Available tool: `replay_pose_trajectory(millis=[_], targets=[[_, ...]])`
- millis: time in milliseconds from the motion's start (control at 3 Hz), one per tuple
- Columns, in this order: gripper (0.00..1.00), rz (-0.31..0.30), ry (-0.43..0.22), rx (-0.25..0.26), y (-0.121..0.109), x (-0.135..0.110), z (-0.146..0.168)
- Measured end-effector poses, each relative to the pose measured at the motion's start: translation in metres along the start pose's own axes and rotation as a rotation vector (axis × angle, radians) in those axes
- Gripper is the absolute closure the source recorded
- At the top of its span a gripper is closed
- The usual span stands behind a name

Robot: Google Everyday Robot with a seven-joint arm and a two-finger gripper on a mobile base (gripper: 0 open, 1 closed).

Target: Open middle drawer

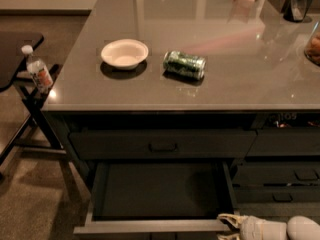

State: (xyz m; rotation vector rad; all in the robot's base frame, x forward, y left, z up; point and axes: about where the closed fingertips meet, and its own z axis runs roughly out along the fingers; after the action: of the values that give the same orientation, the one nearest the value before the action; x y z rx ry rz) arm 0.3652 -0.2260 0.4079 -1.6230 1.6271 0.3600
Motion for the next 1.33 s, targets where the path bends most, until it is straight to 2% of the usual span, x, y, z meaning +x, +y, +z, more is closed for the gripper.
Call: replay_pose_trajectory(millis=[333, 1333], targets=[[0.9, 0.0, 0.0, 0.0, -0.0008, -0.0004, -0.0043], [0.2, 0.0, 0.0, 0.0, -0.0007, -0.0004, -0.0043]])
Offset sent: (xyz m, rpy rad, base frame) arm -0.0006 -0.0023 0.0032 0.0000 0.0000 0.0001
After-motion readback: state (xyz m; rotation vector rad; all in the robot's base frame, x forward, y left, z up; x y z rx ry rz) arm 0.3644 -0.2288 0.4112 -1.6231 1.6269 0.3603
